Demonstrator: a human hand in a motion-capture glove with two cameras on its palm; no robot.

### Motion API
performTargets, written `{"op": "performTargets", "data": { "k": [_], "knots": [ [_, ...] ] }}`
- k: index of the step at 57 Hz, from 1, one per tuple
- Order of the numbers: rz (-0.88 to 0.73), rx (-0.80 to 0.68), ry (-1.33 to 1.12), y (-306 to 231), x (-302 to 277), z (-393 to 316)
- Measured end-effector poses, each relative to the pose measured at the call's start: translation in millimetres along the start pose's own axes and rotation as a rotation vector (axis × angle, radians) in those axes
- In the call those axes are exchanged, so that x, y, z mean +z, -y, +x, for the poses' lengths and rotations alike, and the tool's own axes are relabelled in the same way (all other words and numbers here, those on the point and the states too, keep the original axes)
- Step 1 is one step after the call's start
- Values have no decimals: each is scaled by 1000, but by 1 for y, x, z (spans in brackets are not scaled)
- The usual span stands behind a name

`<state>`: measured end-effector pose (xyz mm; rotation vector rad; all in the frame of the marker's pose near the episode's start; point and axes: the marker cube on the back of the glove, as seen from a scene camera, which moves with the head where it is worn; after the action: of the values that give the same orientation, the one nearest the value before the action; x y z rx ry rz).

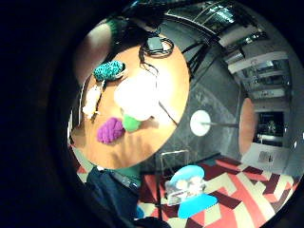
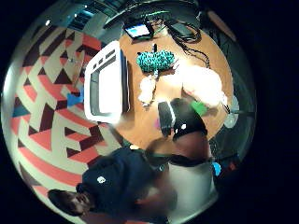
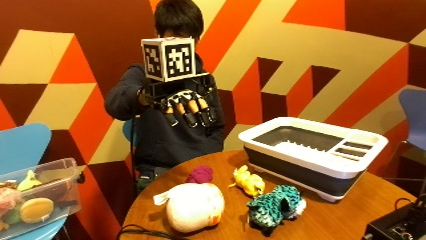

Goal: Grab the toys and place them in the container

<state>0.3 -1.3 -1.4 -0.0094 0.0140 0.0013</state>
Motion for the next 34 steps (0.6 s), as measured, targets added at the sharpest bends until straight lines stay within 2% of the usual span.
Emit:
{"op": "performTargets", "data": {
  "k": [8,20,29,34],
  "knots": [
    [-27,5,-64,5,-13,-1],
    [-19,-7,-5,14,-20,-3],
    [112,-24,-1,28,-4,-3],
    [86,-6,10,42,20,5]
  ]
}}
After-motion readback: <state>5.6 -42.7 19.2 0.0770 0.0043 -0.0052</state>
